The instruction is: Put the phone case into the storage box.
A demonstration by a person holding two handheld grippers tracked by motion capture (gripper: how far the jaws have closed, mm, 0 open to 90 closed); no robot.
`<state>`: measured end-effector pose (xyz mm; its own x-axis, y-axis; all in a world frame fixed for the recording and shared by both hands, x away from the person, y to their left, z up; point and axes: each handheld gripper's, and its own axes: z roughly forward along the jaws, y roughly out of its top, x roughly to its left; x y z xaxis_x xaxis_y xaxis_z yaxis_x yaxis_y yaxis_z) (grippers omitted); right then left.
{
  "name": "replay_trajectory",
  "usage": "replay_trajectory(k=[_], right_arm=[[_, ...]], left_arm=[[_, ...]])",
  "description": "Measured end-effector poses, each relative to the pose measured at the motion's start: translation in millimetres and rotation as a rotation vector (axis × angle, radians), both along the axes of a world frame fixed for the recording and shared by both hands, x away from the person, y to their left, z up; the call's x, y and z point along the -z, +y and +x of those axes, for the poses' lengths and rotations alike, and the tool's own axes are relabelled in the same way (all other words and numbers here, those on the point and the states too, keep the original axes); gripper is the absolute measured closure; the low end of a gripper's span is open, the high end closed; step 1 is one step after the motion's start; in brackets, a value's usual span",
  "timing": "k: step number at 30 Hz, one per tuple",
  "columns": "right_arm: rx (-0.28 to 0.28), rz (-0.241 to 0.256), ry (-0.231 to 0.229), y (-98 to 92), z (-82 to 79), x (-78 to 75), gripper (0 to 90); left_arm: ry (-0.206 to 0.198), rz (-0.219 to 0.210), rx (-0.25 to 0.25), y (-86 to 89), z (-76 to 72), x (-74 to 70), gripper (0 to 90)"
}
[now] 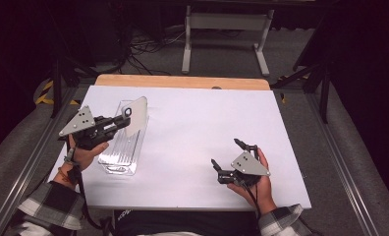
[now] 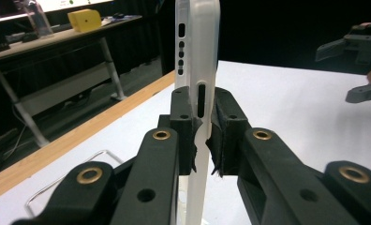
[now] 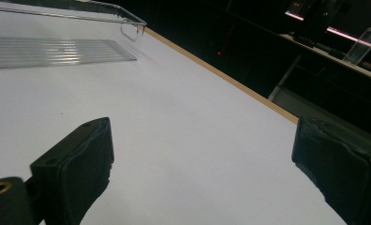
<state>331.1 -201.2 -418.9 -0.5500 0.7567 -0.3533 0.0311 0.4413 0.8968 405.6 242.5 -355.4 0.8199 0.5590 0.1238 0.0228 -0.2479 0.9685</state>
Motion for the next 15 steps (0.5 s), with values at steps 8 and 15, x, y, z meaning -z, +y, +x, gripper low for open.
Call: replay_trajectory(k=[8, 15], right_arm=[[-0.002, -0.001, 0.0, 1.1, 0.1, 0.8, 6.5], [-0.007, -0.006, 0.006, 1.9, 0.3, 1.3, 6.5]], left_arm=[[0.01, -0.004, -0.024, 6.4, 5.0, 3.1, 81.3], [0.026, -0.002, -0.032, 11.9, 12.0, 8.1, 81.2]])
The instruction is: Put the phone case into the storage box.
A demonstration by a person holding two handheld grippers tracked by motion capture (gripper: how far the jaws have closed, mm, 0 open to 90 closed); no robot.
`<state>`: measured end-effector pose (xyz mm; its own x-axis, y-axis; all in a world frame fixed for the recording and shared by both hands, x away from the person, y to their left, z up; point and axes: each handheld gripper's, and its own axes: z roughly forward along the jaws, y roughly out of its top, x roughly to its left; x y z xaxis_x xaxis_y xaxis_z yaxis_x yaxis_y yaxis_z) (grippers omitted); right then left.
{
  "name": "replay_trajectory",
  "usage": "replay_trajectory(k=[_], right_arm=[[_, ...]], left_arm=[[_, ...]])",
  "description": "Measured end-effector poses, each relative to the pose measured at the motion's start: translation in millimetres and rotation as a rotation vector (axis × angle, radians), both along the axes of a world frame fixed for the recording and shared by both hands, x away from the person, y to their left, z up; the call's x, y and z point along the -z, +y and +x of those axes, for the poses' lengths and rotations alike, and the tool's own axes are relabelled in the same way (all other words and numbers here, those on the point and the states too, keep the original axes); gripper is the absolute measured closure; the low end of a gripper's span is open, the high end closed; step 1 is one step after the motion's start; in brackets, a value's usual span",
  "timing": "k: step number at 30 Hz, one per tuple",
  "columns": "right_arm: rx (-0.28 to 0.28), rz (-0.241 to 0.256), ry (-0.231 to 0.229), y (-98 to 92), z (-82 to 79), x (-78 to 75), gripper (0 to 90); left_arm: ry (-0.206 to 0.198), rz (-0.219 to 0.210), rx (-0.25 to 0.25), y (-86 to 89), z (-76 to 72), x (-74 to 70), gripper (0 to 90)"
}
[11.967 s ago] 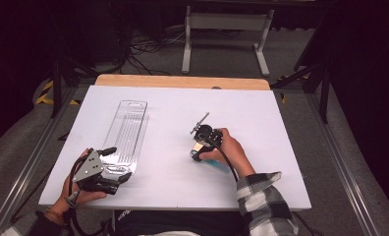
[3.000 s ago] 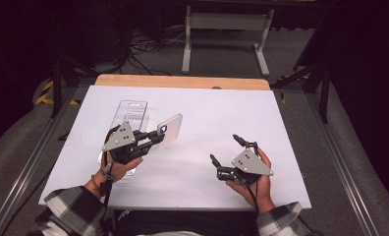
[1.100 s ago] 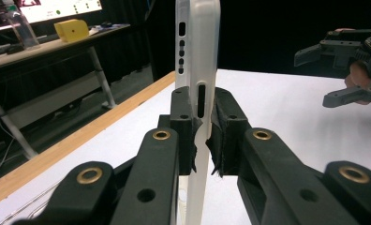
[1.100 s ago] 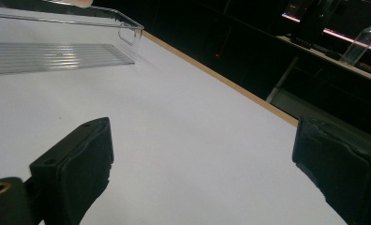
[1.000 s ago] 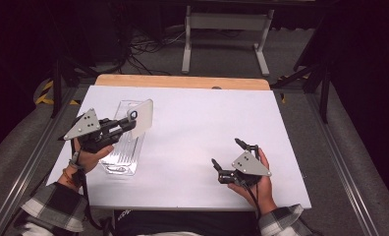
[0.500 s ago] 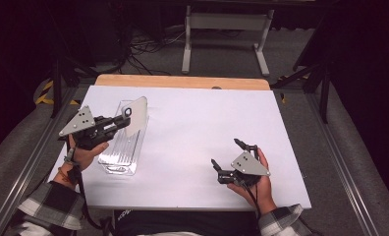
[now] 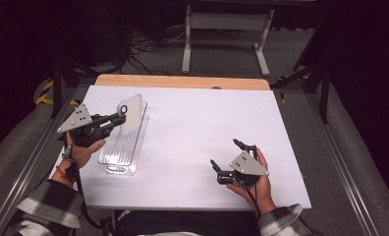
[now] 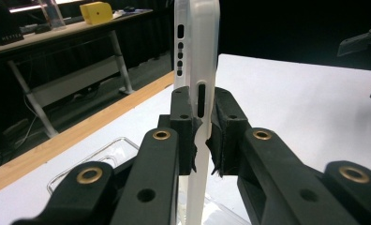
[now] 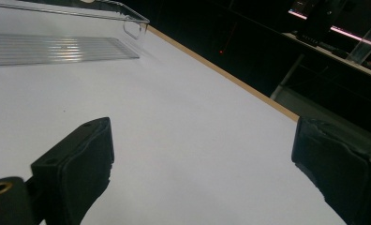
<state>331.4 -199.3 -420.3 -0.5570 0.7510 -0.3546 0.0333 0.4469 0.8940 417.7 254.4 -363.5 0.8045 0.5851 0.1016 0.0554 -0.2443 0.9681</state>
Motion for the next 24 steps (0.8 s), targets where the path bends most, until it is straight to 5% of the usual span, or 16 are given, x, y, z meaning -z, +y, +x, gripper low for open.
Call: replay_trajectory(k=[24], right_arm=[[-0.015, -0.012, 0.027, 5.2, 1.6, 5.4, 7.0]], left_arm=[[0.066, 0.027, -0.041, 0.4, 32.8, 20.1, 81.3]])
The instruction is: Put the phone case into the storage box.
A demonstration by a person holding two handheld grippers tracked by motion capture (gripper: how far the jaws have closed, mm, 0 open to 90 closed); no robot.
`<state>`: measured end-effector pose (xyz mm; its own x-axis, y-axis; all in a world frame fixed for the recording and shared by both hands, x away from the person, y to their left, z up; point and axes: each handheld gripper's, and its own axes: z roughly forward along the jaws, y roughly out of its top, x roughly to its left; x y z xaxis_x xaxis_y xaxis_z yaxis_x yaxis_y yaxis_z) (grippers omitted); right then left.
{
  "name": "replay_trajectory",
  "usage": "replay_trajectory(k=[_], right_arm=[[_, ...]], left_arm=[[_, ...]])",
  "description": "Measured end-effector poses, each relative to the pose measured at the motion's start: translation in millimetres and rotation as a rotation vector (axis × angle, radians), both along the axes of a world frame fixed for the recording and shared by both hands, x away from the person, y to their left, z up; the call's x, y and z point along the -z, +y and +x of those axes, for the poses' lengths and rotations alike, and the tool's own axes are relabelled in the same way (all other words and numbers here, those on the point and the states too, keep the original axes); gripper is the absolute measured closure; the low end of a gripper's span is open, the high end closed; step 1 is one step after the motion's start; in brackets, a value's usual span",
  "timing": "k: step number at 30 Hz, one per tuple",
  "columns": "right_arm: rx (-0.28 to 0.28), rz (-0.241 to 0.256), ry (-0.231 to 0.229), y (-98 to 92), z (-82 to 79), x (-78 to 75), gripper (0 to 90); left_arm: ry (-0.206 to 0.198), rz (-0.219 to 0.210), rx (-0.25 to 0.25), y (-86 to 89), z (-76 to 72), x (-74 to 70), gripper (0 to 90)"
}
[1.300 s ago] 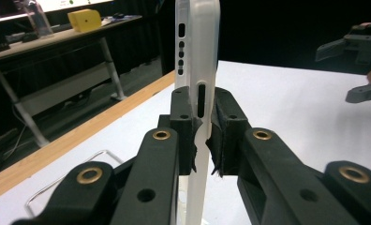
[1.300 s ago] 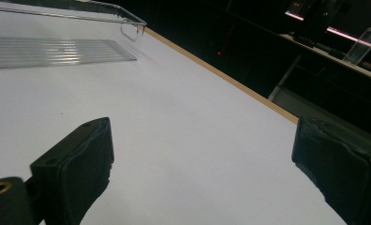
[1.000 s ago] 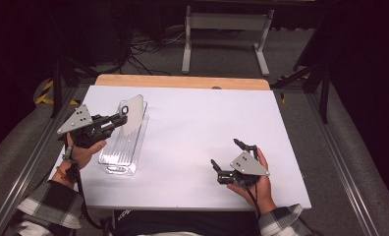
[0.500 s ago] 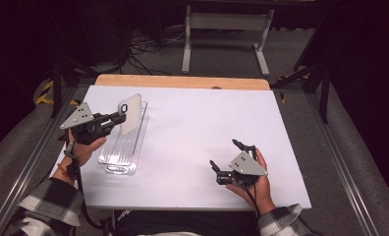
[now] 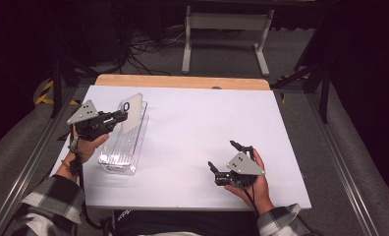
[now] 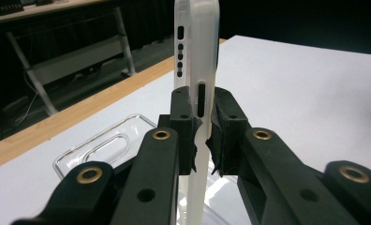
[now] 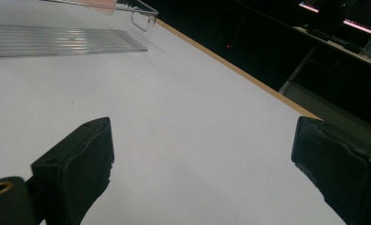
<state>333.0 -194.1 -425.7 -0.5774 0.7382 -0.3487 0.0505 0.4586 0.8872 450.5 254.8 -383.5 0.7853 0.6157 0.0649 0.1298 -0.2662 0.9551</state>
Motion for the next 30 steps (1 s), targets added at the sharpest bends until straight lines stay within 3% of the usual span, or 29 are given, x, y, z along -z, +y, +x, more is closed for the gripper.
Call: replay_trajectory(k=[30], right_arm=[[-0.022, -0.028, 0.036, 5.3, 2.6, 6.5, 7.2]], left_arm=[[0.078, 0.03, -0.035, 1.1, 45.5, 18.4, 81.2]])
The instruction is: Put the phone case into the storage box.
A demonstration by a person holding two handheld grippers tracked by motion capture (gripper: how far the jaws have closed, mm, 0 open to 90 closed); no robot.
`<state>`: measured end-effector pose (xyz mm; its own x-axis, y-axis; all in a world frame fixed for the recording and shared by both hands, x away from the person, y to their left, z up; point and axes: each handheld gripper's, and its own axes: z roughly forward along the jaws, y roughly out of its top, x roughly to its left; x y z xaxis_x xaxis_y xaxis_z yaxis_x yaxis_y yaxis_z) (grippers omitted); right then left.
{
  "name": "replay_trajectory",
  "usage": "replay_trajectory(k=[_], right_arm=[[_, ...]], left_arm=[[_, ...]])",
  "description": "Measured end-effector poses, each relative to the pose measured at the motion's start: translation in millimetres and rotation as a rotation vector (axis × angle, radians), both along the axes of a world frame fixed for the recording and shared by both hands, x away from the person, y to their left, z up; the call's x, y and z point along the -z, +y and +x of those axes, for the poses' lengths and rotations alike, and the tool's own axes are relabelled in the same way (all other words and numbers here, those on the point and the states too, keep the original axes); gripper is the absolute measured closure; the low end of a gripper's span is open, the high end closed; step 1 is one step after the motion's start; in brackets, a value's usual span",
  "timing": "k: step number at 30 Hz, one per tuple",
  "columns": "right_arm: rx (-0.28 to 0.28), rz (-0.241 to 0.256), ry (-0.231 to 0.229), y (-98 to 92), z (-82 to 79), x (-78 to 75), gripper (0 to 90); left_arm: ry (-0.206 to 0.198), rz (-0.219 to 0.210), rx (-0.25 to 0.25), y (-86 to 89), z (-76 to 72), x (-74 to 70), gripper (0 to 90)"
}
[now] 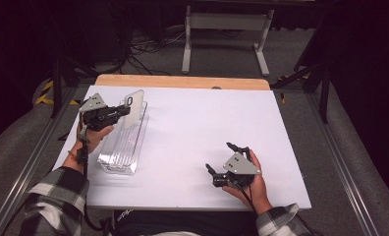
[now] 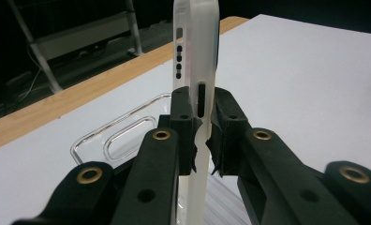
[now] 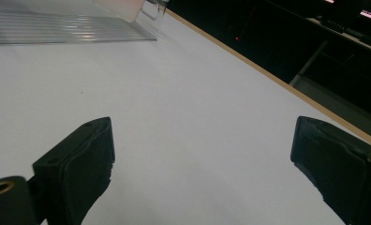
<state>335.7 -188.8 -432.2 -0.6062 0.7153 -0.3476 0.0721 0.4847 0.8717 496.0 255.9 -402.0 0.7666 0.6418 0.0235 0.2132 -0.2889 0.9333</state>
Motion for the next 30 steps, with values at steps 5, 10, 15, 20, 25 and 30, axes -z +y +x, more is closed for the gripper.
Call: replay_trajectory(k=[5, 10, 15, 20, 25, 30], right_arm=[[-0.003, -0.003, 0.003, 0.7, 0.2, 0.8, 7.2], [-0.005, -0.006, 0.004, 0.9, 0.3, 1.3, 7.2], [-0.006, -0.01, 0.007, 1.7, 0.7, 2.0, 7.2], [-0.008, -0.017, 0.006, 2.5, 0.5, 2.4, 7.2], [-0.015, -0.026, 0.011, 3.6, 0.7, 3.9, 7.4], [-0.017, -0.037, 0.016, 4.5, 1.0, 5.0, 7.7]], left_arm=[[0.013, -0.005, -0.011, 0.8, 6.5, 3.1, 81.3], [0.016, 0.008, -0.014, -0.5, 11.8, 7.3, 81.2], [0.022, 0.012, -0.009, -1.9, 17.1, 11.3, 81.3], [0.017, 0.011, -0.012, -2.1, 20.8, 10.8, 81.2], [0.007, 0.033, -0.058, 0.2, 24.9, 12.2, 80.9], [-0.002, 0.061, -0.123, 3.2, 27.0, 13.5, 77.6]])
